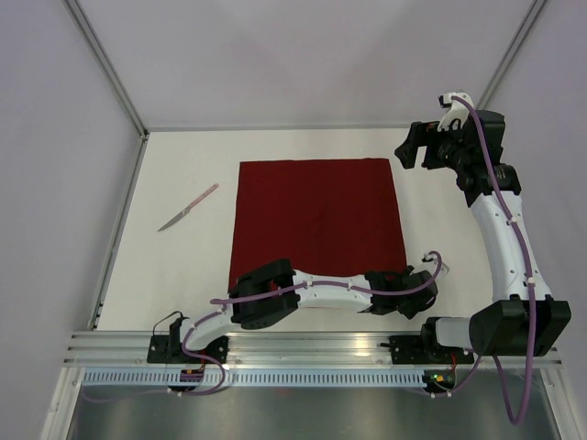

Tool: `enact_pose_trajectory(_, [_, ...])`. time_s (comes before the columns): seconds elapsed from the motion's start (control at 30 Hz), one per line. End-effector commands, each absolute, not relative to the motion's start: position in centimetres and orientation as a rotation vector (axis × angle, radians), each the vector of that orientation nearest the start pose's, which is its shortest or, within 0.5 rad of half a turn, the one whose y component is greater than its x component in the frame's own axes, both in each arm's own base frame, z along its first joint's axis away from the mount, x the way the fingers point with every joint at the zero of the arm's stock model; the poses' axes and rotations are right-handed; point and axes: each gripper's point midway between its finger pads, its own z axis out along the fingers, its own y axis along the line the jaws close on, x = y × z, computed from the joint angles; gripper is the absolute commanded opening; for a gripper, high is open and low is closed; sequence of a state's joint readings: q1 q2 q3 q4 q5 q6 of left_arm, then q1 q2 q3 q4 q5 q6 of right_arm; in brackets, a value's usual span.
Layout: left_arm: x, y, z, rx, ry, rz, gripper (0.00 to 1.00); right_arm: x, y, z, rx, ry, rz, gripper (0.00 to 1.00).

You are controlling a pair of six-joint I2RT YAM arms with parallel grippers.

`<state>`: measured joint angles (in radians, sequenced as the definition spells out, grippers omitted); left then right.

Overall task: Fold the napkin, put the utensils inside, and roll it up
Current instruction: Fold the napkin

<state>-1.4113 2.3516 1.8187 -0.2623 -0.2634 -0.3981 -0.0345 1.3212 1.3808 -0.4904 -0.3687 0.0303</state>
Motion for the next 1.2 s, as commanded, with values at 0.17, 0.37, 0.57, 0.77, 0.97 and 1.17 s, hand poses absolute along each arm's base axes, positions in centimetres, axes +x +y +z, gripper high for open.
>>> enact_pose_trajectory(0.17, [12.7,-58.3,1.4,1.072,2.138,-0.540,0.46,39.3,5.3,31.6,-0.151,1.975,0.381,0.98])
enact_pose_trajectory(0.37, [12.8,-57.9,0.8,1.067,2.147,-0.518,0.27,39.3,5.3,31.6,-0.148,1.975,0.390,0.98])
enact_pose_trajectory(0.57, [12.8,-58.1,2.7,1.053,2.124,-0.551,0.08,39.4,5.4,31.7,-0.151,1.974,0.394,0.98])
enact_pose_trajectory(0.77, [11.4,-58.2,5.6,1.072,2.081,-0.702,0.02,39.2,5.5,32.1,-0.154,1.966,0.394,0.98])
enact_pose_trajectory(0.97, [10.8,-58.7,7.7,1.076,2.054,-0.776,0.02,39.2,5.5,32.2,-0.156,1.963,0.392,0.98])
enact_pose_trajectory(1.17, [12.3,-58.1,9.5,1.007,2.065,-0.796,0.02,39.2,5.5,32.3,-0.158,1.960,0.393,0.98])
